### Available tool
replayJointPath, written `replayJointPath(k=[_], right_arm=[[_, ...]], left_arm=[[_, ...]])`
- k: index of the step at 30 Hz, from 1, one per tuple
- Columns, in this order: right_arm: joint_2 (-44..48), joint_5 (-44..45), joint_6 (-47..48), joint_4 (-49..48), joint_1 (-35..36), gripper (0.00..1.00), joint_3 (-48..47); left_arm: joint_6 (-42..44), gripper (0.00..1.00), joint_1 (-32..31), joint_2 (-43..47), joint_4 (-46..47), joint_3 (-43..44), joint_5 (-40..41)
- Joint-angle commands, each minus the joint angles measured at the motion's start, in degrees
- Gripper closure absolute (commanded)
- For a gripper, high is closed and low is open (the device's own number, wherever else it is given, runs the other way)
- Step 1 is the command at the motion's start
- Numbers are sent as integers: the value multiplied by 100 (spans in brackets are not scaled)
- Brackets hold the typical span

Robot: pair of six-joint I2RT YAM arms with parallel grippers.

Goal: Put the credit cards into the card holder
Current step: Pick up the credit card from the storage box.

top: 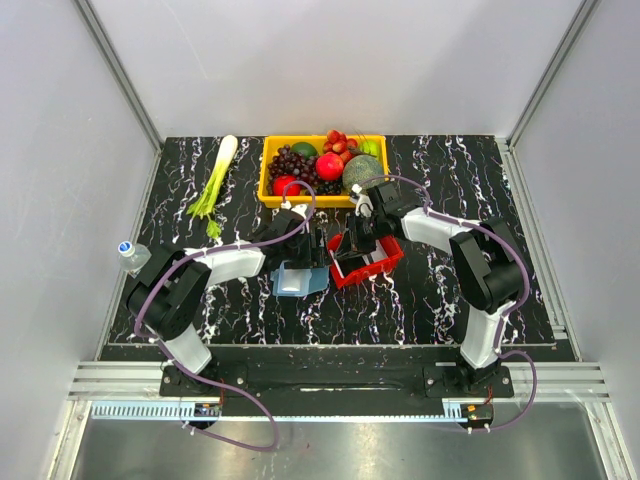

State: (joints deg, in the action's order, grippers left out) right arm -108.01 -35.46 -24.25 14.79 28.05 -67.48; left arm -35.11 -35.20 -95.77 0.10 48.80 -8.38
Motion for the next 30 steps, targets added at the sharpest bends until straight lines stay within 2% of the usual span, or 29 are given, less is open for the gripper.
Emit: replayJointPath(k=[1,15,30], right_arm=[[174,241,78,51,77,90,-2],[359,444,201,218,-45,89,25],[192,-197,96,77,-186,88,-28]], left_arm=[[-48,24,-4,-65,192,130,-49],[-40,24,-4,-65,201,139,-67],[-39,24,-4,-91,210,165,-120]])
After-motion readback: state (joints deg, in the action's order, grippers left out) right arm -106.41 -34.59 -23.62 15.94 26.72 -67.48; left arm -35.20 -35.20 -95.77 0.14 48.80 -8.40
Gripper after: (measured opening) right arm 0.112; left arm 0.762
